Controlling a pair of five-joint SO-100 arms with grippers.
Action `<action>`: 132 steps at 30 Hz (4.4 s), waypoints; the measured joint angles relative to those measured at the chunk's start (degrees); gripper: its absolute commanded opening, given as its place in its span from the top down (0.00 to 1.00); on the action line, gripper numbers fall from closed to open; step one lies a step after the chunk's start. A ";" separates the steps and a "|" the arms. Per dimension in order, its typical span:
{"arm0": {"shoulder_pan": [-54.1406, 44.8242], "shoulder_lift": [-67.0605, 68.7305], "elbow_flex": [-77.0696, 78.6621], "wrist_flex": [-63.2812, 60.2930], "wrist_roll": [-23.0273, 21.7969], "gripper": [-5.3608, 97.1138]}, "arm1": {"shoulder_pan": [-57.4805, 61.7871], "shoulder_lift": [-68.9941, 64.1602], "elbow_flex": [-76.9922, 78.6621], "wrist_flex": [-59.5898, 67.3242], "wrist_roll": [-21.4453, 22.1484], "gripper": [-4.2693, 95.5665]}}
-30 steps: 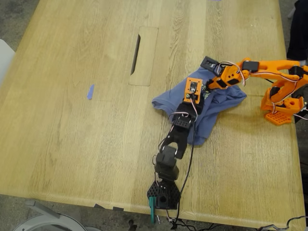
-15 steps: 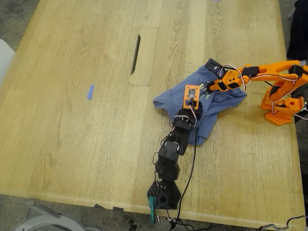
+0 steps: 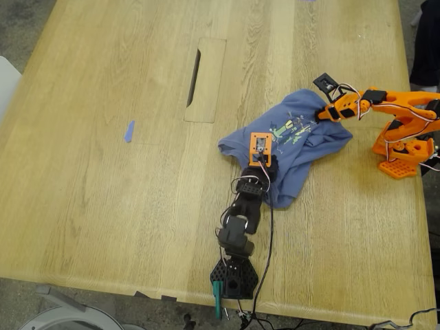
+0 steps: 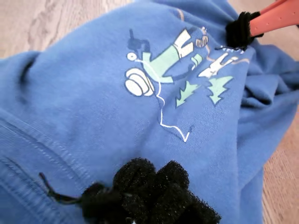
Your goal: Fold a T-shirt
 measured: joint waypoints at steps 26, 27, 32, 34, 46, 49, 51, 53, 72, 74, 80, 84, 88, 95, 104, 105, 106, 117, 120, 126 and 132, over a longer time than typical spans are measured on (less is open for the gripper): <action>1.23 -27.51 -23.82 -5.71 0.09 0.95 | -11.60 -23.91 -17.93 -6.59 0.70 0.93; 0.44 -26.28 -22.50 -5.98 0.09 0.95 | -10.55 -22.94 -16.61 -6.68 0.62 0.93; -3.25 -18.98 -16.26 -5.98 0.09 0.95 | -5.19 -17.40 -12.22 -5.80 0.44 0.93; -4.75 -15.12 -13.54 -5.36 0.09 0.95 | -2.64 -15.03 -11.78 -4.83 0.44 0.93; -20.48 18.37 -1.41 8.44 1.41 0.95 | 19.95 4.13 -6.50 0.18 -0.44 0.93; -25.49 27.69 2.90 12.48 1.58 0.95 | 27.33 10.72 -3.69 2.37 -1.23 0.94; -28.56 33.75 5.80 15.12 1.93 0.95 | 32.08 14.85 -2.02 4.13 -1.41 0.94; -32.17 39.20 8.35 17.49 2.11 0.95 | 36.56 18.98 -0.35 5.36 -1.85 0.94; -84.99 93.43 28.39 61.88 -4.31 0.95 | 74.18 55.20 25.31 31.73 -6.50 0.93; -89.56 93.43 28.56 65.04 -4.48 0.95 | 76.29 60.73 28.56 36.30 -10.02 0.93; -100.99 93.43 31.29 72.42 1.67 0.95 | 81.83 66.09 32.96 41.31 -16.26 0.93; -103.97 93.43 32.34 76.38 4.13 0.95 | 84.81 66.62 35.51 43.24 -20.57 0.93; -104.33 93.43 32.34 82.53 4.92 0.95 | 86.40 66.62 37.44 42.01 -22.68 0.93; -104.59 93.43 33.31 86.13 4.13 0.95 | 87.36 66.45 37.44 41.13 -24.87 0.93; -104.59 93.43 35.77 83.23 2.90 0.94 | 87.80 66.45 37.44 41.31 -20.65 0.93; -104.59 93.43 35.77 82.27 2.81 0.94 | 87.98 66.45 37.44 41.04 -20.74 0.93; -104.59 93.43 35.77 81.47 2.64 0.94 | 87.98 66.36 37.44 40.78 -20.74 0.93; -104.59 93.43 35.77 83.41 0.70 0.94 | 88.42 66.45 37.44 41.84 -16.96 0.93; -104.59 93.43 35.77 83.58 -0.26 0.94 | 88.51 66.45 37.44 41.84 -16.79 0.93; -104.59 93.43 35.77 83.58 -1.49 0.94 | 88.51 66.45 37.44 41.84 -15.73 0.93; -104.59 93.43 35.77 83.58 -1.85 0.94 | 88.51 66.45 37.44 41.84 -15.21 0.93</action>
